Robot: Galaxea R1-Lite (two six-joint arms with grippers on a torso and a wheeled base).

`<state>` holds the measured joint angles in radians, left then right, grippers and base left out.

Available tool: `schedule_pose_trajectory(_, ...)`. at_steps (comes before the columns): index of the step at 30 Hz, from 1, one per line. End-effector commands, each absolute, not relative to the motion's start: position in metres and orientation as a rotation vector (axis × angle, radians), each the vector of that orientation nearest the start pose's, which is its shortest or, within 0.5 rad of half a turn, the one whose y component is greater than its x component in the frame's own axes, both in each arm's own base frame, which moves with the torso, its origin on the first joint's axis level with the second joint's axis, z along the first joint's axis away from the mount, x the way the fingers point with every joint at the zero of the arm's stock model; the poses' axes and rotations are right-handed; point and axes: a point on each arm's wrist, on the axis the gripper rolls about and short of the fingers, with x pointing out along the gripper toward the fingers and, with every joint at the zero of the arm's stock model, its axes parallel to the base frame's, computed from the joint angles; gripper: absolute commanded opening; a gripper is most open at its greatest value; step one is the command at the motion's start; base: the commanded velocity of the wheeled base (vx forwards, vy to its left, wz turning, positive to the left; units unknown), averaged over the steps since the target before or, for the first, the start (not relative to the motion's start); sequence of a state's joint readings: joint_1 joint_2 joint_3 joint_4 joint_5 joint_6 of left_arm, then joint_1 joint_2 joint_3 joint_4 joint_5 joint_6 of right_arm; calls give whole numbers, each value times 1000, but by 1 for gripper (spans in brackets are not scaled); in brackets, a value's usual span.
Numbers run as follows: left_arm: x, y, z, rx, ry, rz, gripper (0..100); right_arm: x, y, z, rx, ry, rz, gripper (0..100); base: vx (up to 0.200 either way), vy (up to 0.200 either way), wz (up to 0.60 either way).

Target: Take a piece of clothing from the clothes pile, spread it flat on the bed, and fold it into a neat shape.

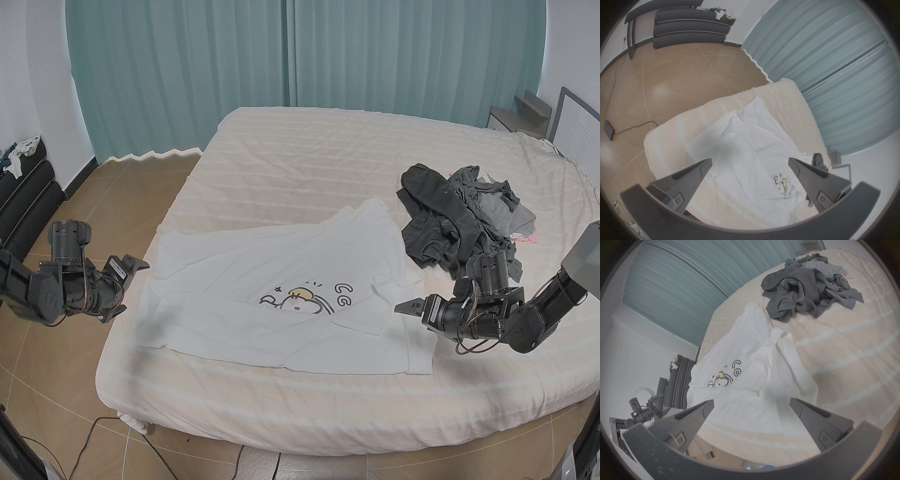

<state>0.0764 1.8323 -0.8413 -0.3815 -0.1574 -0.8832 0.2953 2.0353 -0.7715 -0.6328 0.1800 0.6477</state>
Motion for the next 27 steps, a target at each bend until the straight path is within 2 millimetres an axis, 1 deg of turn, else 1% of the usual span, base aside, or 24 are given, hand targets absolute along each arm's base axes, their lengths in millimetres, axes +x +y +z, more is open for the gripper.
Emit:
schedule_pose_trajectory(1,276,18,132,-948,532,99,100,314,115,48,534,824,234,100,0,0,0)
schedule_pose_trajectory(3,275,18,127,-968,526,100,100,314,115,46,525,827,229,100,0,0,0)
schedule_pose_trajectory(8,278,19,118,-990,538,81,100,316,112,41,507,837,221,100,200,0,0)
schedule_pose_trajectory(14,278,19,115,-992,550,90,100,319,106,36,476,829,180,100,200,0,0)
schedule_pose_trajectory(18,276,18,111,-989,560,94,100,315,105,32,469,847,173,100,200,0,0)
schedule_pose_trajectory(23,272,18,107,-989,576,102,100,309,104,29,464,866,171,100,0,0,0)
schedule_pose_trajectory(27,270,17,104,-991,588,105,100,300,101,23,419,898,177,100,0,0,0)
